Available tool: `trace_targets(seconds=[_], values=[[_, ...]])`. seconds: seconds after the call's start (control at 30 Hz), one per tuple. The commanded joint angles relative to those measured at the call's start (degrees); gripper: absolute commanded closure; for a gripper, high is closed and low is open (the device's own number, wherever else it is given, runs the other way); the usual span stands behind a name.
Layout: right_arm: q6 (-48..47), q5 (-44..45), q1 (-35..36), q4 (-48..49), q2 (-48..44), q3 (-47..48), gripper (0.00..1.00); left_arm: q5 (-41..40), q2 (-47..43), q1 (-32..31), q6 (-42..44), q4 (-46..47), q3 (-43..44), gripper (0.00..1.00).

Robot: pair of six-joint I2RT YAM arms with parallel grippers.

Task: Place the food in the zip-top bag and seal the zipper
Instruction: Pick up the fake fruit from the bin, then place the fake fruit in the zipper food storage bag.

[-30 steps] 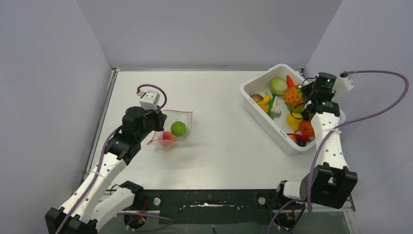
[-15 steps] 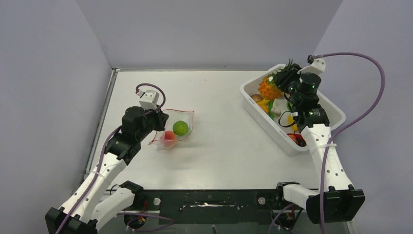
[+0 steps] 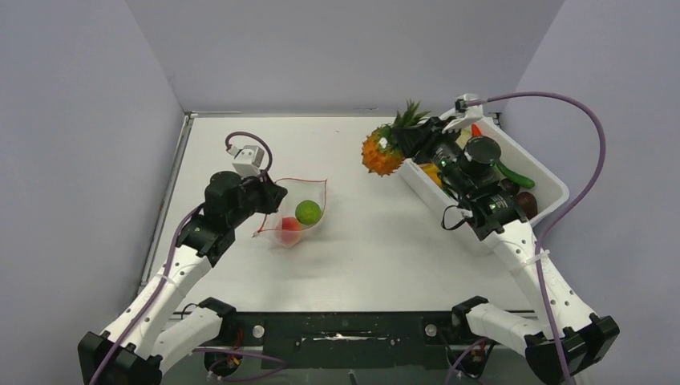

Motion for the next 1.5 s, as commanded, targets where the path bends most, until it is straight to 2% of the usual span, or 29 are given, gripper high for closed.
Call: trace_targets(seconds=[0.0,0.17,0.4,0.7,0.87,1.13,1.27,1.47], values=[[1.5,-2.7,8.5,10.6,-0.5,-0.7,0.89,1.8,1.3,0.2,-2.3,4.9,4.3,1.00],[-0.2,-0.9,18.8,15.3,1.6,-0.8,0.89,2.1,2.7,0.3,-3.8,4.3,5.0,1.00],[-5.2,-2.4,26.2,20.4,5.4,-0.3,0.87,4.0,3.0,0.3,-5.9,3.5,5.5,1.00],[-12.1,-7.9,29.8,23.6,10.6,-1.1,0.85,6.7,3.1,0.4,-7.7,2.3,6.5,1.00],[-20.9,-4.6,33.2,21.5,10.0,-4.9,0.84,8.1,3.2,0.6,-7.6,1.3,7.5,1.00],[-31.4,-3.9,33.7,18.3,8.5,-9.2,0.83,10.7,3.3,0.6,-8.8,2.6,7.3,1.00],[-33.9,-3.8,33.7,15.3,7.8,-8.9,0.83,10.4,3.2,0.7,-8.6,2.1,7.4,1.00],[-36.9,-6.7,33.8,18.2,6.5,-12.1,0.83,12.2,3.1,0.7,-9.4,3.0,7.0,1.00]])
